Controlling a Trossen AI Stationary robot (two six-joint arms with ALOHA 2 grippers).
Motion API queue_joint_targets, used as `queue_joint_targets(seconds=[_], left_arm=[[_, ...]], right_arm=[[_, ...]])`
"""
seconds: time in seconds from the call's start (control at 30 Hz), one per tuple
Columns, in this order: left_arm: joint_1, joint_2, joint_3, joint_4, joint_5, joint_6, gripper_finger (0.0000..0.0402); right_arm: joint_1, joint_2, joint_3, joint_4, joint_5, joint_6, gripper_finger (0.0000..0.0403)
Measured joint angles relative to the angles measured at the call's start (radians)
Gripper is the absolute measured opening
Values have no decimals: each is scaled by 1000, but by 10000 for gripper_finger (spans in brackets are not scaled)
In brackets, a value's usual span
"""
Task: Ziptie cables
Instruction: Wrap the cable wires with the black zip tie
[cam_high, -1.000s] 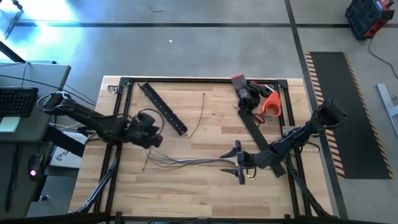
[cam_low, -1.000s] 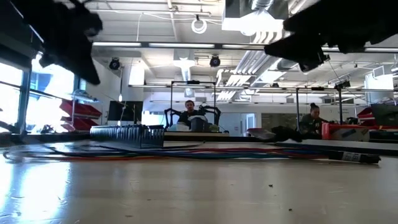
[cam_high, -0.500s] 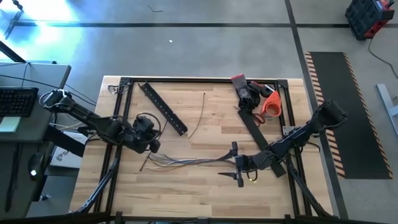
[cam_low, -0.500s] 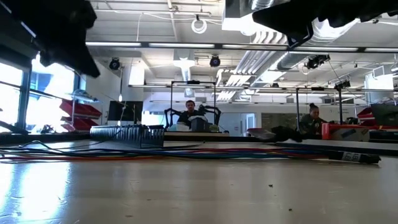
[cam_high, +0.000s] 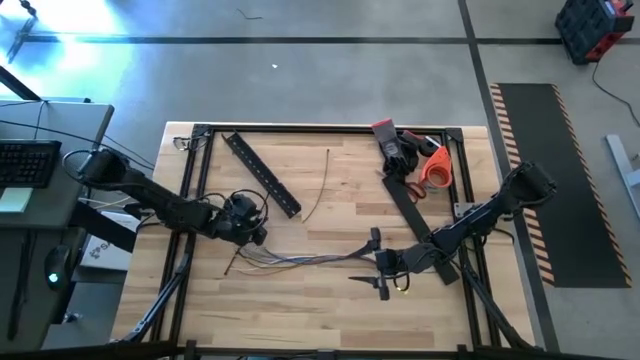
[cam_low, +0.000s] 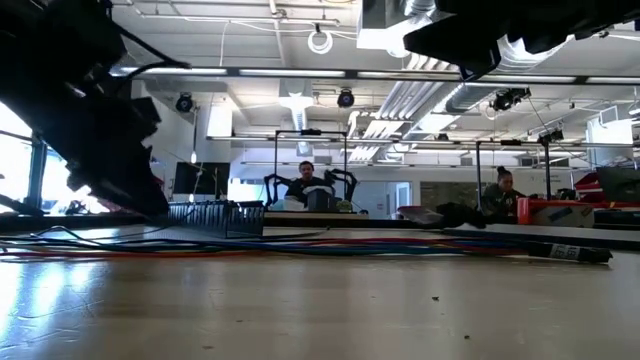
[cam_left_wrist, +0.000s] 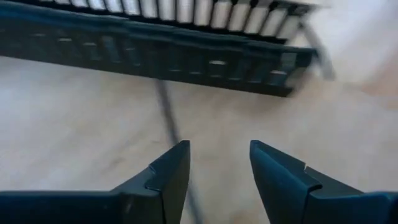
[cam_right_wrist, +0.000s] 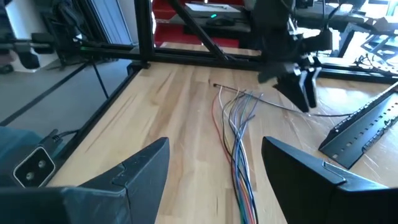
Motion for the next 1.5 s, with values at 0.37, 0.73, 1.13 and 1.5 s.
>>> queue_joint_targets(seconds=[0.37,0.73,1.13,1.5], left_arm=[[90,167,3,109,16,38,118],[109,103,60,77,49,148,3],[9,-80,415,59,-48,559,0],[-59,-2,463,658,109,850,0]], right_arm=[[0,0,0,-7,0,10,243],[1,0,0,-13,0,31,243],[1,19,0,-19,-8,17,243],[8,145,39,-19,182,-50,243]])
